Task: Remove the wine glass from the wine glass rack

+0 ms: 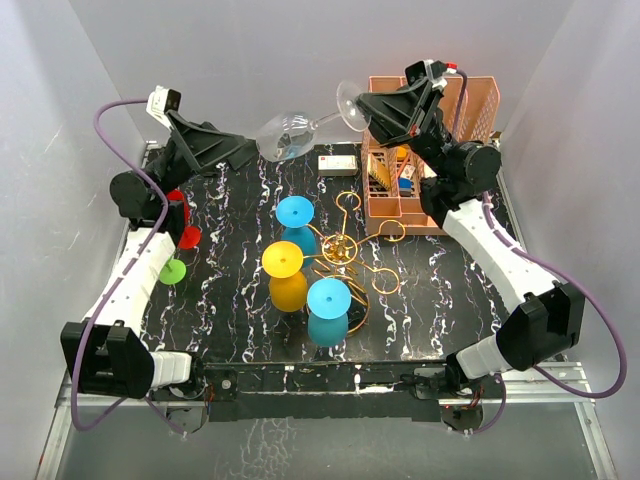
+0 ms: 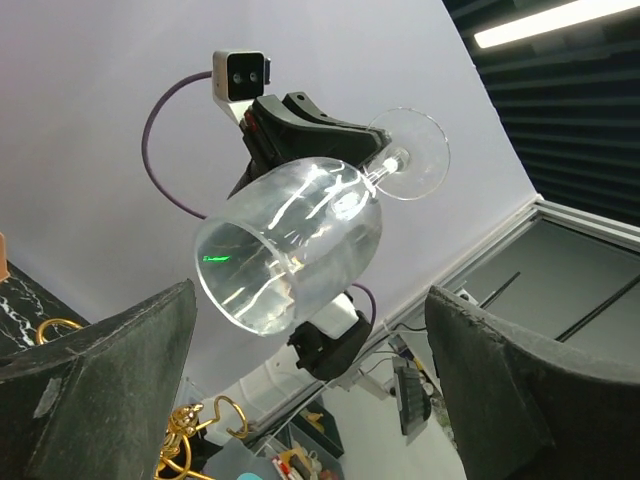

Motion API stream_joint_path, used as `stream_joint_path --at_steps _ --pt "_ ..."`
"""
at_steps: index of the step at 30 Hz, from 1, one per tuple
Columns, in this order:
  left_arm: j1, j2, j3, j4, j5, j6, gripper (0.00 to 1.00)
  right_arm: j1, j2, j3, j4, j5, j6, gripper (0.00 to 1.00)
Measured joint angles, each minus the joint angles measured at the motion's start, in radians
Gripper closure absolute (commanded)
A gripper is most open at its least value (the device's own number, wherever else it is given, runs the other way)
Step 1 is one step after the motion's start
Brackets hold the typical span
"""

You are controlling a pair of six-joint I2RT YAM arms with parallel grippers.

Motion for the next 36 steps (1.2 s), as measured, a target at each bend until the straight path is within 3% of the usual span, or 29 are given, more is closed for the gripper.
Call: stream_joint_path --at_steps 10,18,28,36 --pt "-0.086 0.018 -0.011 0.172 -0.021 -0.087 0.25 0.011 0.002 -0.024 0.06 0.013 0.056 0.92" --pt "-0.117 0.066 -0.011 0.361 -0.061 -0.195 0.52 0.016 0.003 -0.063 0.079 0.049 0.09 0.92" --pt "-0.131 0.077 -0.015 0.403 -0.108 -0.234 0.77 0.021 0.003 -0.119 0.115 0.093 0.101 0.92" --pt "-0.145 0.069 -0.016 0.372 -0.14 -0.226 1.0 0.022 0.004 -0.139 0.121 0.113 0.101 0.74"
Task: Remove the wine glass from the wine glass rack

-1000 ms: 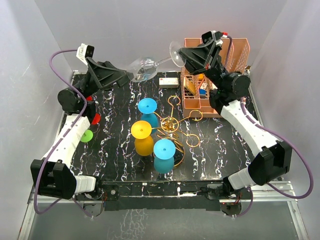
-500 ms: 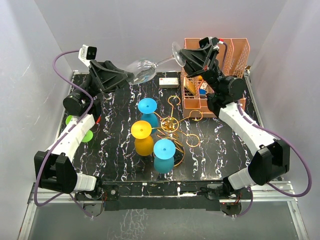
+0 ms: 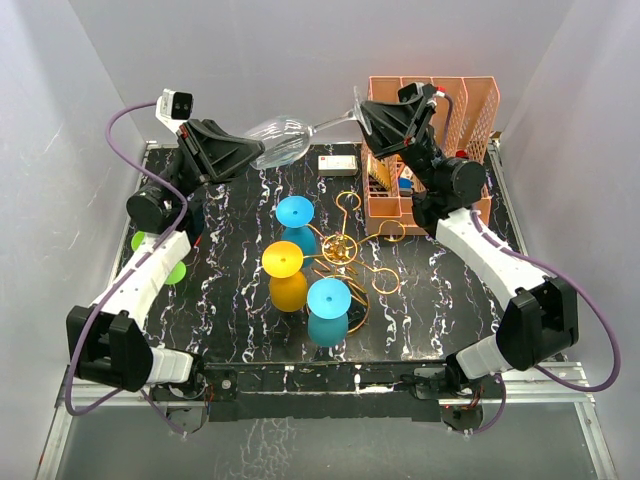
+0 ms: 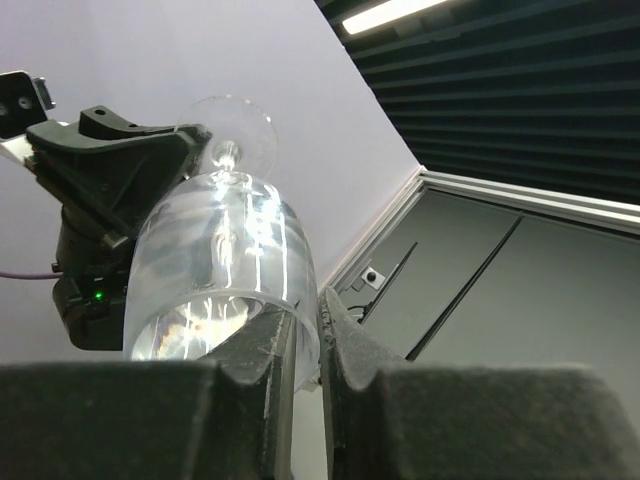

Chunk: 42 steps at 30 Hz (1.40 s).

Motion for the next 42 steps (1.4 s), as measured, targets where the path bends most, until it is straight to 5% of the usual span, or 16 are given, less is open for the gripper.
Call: stream_joint_path --at_steps 9,18,24,32,42 --pt "-0.003 -0.076 -0.008 -0.142 -0.007 0.09 1.0 0.0 -0.02 -0.056 -0.082 0.03 -0.081 0.32" --pt "-0.003 -0.252 0.005 -0.558 -0.006 0.384 1.0 -0.027 -0.19 -0.104 -0.447 0.15 -0.454 0.09" --pt "-0.005 -0.351 0.15 -1.098 -0.072 0.763 1.0 -0.035 -0.333 -0.106 -0.758 0.366 -0.822 0.03" --pt "-0.006 -0.407 0.334 -1.78 -0.36 1.195 1.0 -0.035 -0.488 -0.14 -1.128 0.711 -1.228 0.02" --pt "-0.006 -0.329 0.336 -2.26 -0.624 1.419 1.0 -0.035 -0.49 -0.143 -1.442 1.014 -1.396 0.02"
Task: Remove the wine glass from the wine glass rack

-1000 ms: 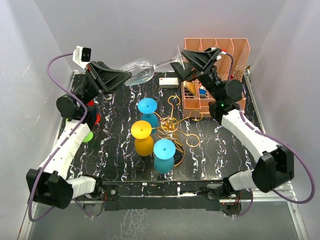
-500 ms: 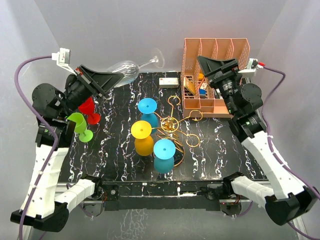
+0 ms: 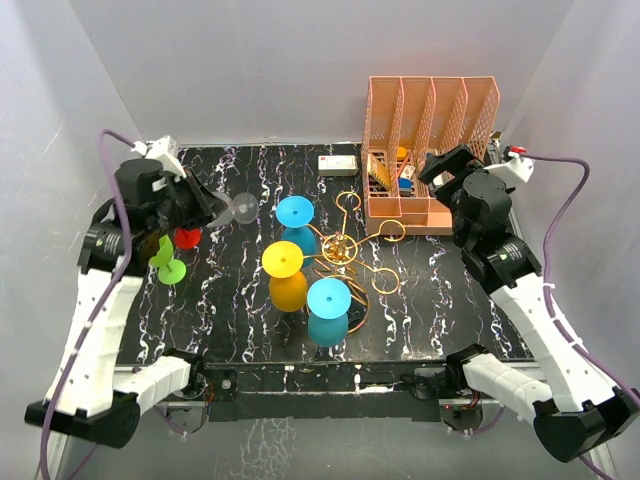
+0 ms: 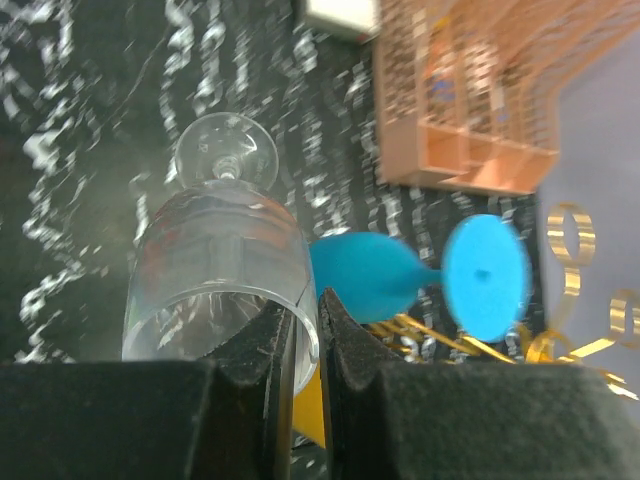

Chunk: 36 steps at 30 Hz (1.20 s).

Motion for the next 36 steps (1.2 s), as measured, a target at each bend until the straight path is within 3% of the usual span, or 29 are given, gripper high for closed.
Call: stream_joint_path --at_steps 5,14,21,36 --pt "0.0 0.151 0.01 -0.132 -0.077 0.067 1.0 -0.001 -0.039 -0.003 -0.043 0.038 -0.107 0.02" --pt "0.005 0.475 0.147 -0.237 -0.187 0.183 1.0 -0.001 -0.098 -0.007 -0.055 -0.189 -0.352 0.02" --pt "0.057 0.668 0.212 -0.243 -0.165 0.246 1.0 -0.001 -0.137 -0.039 -0.079 -0.29 -0.429 0.02" --pt "0.193 0.767 0.266 -0.215 -0.09 0.31 1.0 -0.001 -0.137 -0.079 -0.085 -0.321 -0.435 0.02"
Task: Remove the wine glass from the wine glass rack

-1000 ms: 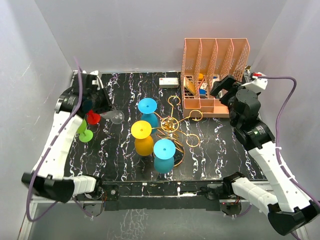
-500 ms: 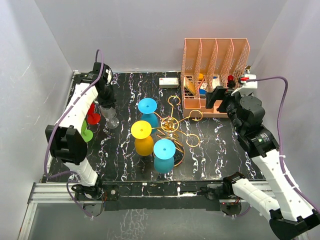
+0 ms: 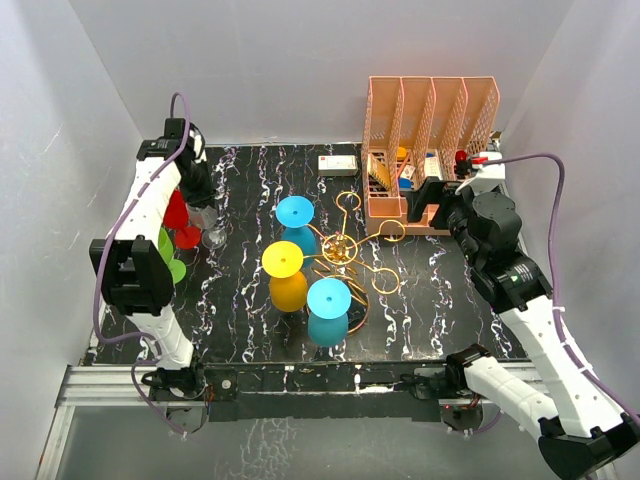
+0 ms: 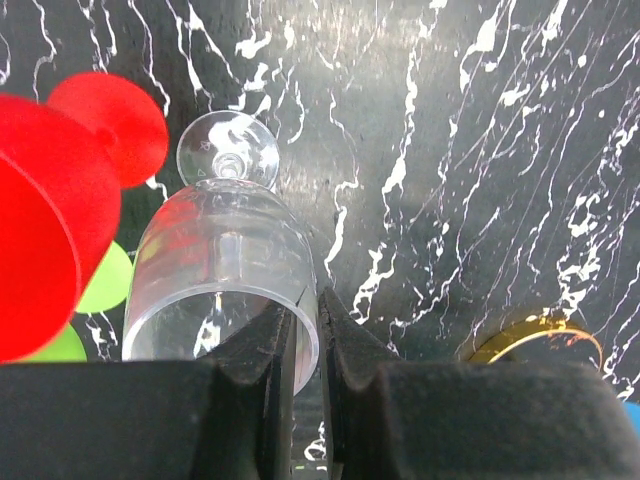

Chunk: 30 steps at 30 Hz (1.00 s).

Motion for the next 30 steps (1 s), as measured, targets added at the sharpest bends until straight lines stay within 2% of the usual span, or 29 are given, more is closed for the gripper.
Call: stream_joint_path --at_steps 7,12,17,21,25,30 --pt "0.007 0.059 0.053 0.01 0.002 0.014 0.97 0.0 0.011 0.0 0.0 -0.018 0.014 0.02" --pt "0.007 0.061 0.056 0.009 0.001 0.021 0.81 0.0 0.011 0.0 0.0 -0.024 0.015 0.02" --pt "0.007 0.061 0.102 -0.014 -0.001 0.025 0.57 0.0 0.012 0.0 0.0 -0.024 0.015 0.02" --pt "0.007 0.034 0.152 -0.023 -0.004 0.014 0.51 0.0 0.014 0.0 0.0 -0.024 0.015 0.02" --pt "0.007 -0.075 0.144 -0.013 0.016 -0.012 0.43 0.0 0.022 0.001 0.0 -0.027 0.015 0.02" --pt "0.008 -0.389 -0.082 0.11 0.154 -0.085 0.31 0.0 0.035 0.001 0.001 -0.051 0.032 0.02"
